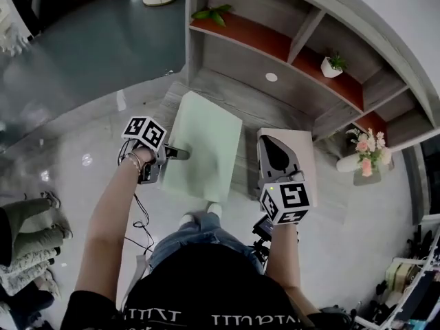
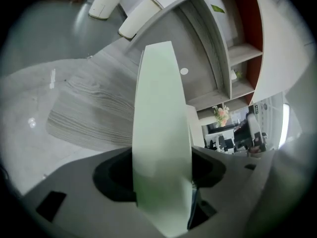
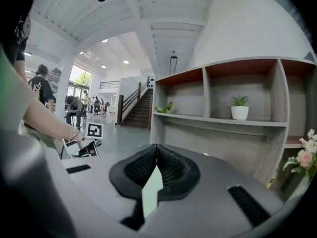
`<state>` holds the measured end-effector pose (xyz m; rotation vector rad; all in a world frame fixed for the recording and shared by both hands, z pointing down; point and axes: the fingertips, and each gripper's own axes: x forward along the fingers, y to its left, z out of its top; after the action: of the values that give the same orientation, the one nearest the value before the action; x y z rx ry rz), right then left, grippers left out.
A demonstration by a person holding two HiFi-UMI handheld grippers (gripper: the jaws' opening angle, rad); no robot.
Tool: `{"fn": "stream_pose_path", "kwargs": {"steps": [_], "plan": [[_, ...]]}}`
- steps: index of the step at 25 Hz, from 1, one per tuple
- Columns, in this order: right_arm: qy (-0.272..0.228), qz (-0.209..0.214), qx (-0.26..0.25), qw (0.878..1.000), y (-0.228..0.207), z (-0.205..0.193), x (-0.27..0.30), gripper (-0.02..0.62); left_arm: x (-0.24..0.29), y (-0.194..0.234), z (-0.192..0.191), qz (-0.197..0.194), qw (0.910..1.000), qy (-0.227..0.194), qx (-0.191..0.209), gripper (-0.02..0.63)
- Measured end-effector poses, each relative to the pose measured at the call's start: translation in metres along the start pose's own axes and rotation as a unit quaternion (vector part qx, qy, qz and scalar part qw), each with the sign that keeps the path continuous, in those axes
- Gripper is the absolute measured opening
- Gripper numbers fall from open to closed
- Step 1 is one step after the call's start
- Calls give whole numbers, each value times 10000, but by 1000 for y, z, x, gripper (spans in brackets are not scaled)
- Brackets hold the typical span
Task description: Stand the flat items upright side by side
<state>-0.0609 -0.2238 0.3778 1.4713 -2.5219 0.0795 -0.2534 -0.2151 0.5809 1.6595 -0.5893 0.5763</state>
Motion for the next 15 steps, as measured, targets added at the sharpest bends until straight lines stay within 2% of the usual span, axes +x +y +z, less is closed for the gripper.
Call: {"fn": "stream_pose_path", "kwargs": {"steps": [5, 9, 12, 15], "plan": [[-149, 8, 39, 9999, -2, 8, 1, 15, -25, -14, 33, 787, 9939, 240, 728, 304], [-227, -13, 75, 9997, -8, 13, 2, 15, -38, -29, 55, 1482, 9779, 522, 1379, 304], [-285, -43, 117, 9995, -14, 17, 2, 15, -47, -38, 67, 2044, 9579, 782, 1858, 304], [-319, -77, 141, 9994, -18, 18, 0, 15, -56, -46, 76, 2702, 9249, 1065, 2452, 304]]}}
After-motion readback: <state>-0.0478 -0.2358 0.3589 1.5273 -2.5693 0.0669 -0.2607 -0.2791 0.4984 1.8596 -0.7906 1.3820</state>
